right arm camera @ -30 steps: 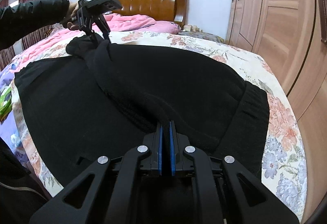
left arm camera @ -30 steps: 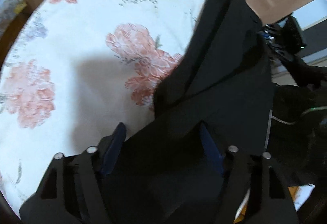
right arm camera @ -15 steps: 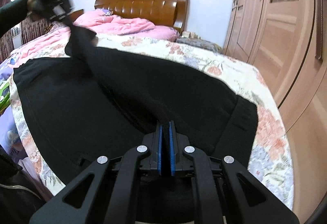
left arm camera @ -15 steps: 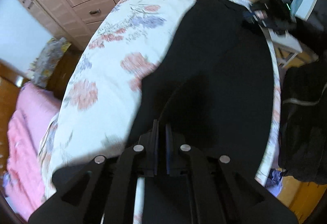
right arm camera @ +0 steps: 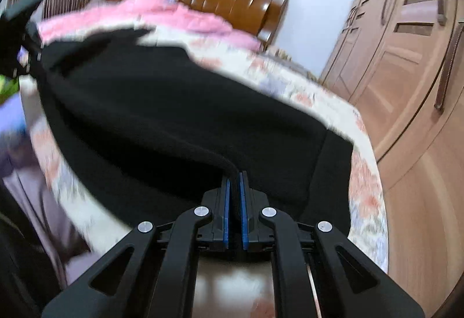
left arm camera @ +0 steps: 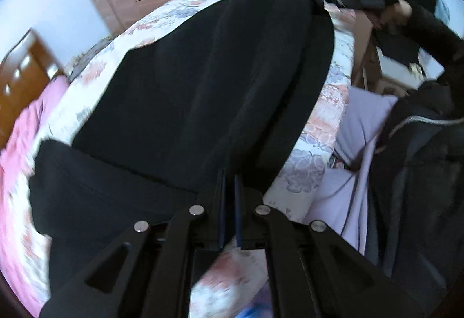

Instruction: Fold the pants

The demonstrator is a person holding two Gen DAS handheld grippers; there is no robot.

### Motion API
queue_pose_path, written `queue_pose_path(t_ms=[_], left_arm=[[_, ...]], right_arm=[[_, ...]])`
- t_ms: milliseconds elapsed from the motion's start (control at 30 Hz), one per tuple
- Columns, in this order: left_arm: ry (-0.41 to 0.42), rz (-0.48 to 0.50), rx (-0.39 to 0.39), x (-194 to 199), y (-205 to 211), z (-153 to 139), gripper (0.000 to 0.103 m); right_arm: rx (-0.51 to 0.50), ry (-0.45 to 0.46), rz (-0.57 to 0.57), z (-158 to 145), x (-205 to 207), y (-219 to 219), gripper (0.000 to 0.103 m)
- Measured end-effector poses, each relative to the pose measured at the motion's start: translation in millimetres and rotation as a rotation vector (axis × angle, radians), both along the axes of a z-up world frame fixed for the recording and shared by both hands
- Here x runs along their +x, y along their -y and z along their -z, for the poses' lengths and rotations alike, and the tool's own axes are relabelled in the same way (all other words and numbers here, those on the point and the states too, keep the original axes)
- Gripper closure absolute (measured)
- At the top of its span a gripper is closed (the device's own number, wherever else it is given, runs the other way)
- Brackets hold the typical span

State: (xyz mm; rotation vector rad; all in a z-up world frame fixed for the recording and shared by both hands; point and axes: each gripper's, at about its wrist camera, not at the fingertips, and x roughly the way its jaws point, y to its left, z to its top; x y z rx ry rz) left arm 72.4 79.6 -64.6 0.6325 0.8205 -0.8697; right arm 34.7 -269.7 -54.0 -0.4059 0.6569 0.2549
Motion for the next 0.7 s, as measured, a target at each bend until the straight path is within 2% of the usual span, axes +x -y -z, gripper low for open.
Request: queue_pose_path(t_ms=[67,167,267,433,600,667,700], left_arm=[[0.007,-0.027,-0.056,0.1,-6.3,-3.3,0.098],[0.034,-0.032,-0.098,-3.6,-12.2,-15.4,0.098],[0.050,-0.032,-0.106,-7.2,-14.2,-21.5,0.098],[0.061,-0.042,-0.090,-16.8,-10.9,-10.2,0.098],[0.139,-0.057,-0.125,-28.3,-15.9,-39.6,0.098],[0.126,-0.050,-0.154,-31.0,-18.7,-44.0,0.098],[0.095,-0.041,-0.137,-29.7,-16.9,-34.7,0.098]], right_arm=[[0.000,0.007,0.021,1.4,-11.2,1.5,0.095],[0.025,0.054,0.047,-11.5,-25.4,2.4,0.095],[0.051,0.085,0.059,-16.2,-37.7,3.1,0.095],[0.063,0.036,0.084,3.6,-39.3,5.9,0.095],[0.097,0.088,0.081,-11.9,-48.4,6.2,0.095],[0.127,0.068,0.090,-7.7,-47.5,11.2,0.095],[0.098,0.040,0.088,2.0,-45.5,9.4,0.095]])
